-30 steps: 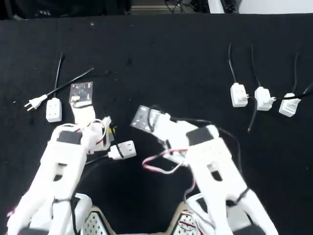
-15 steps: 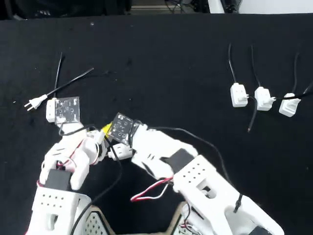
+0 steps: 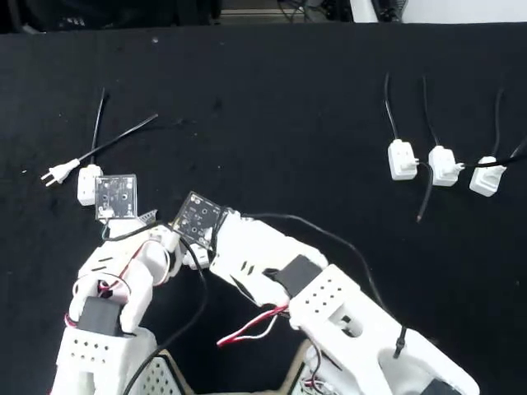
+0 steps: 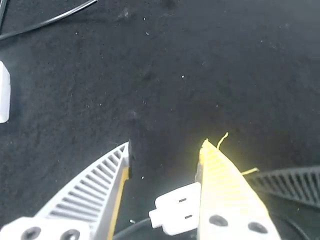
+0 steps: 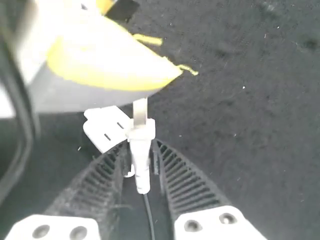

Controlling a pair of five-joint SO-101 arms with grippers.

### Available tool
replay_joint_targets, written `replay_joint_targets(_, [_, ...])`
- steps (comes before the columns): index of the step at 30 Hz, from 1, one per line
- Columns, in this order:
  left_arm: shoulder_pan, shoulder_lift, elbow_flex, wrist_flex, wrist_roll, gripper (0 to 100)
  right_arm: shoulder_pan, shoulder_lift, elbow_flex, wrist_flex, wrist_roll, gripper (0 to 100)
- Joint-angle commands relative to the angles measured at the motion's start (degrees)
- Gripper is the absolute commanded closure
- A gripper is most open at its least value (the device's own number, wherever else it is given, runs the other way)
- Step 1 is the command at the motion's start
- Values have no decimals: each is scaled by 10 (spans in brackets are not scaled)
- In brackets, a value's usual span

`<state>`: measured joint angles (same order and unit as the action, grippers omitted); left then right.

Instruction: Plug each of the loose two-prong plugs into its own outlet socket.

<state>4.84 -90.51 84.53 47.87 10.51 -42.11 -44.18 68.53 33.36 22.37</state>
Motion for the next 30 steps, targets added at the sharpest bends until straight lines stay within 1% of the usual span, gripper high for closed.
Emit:
replay_joint_targets(1, [10, -6, -3, -8, -4, 780, -7, -19, -63, 5, -25, 988])
replay_joint_targets(7, [9, -6, -3, -7, -4, 780, -7, -20, -120, 79, -32, 988])
replay_joint_targets(15, [8, -6, -3, -5, -4, 780, -6, -21, -144, 99, -31, 988])
replay_joint_targets(17, [-2, -8, -3, -5, -4, 780, 2, -20, -138, 115, -30, 988])
replay_joint_targets(20, [-40, -11, -8, -4, -2, 780, 47, -19, -116, 131, 4, 988])
replay_joint_targets(23, [-60, -11, -9, -4, 0, 780, 132, -15, -84, 128, 25, 988])
replay_joint_targets(26, [-60, -11, -9, -4, 0, 780, 207, -15, -62, 128, 30, 988])
replay_joint_targets(28, [-60, -11, -9, -4, 0, 780, 231, -9, -47, 128, 26, 988])
replay_joint_targets(30, [-59, -11, -7, -4, 0, 780, 238, 10, -36, 120, 25, 988])
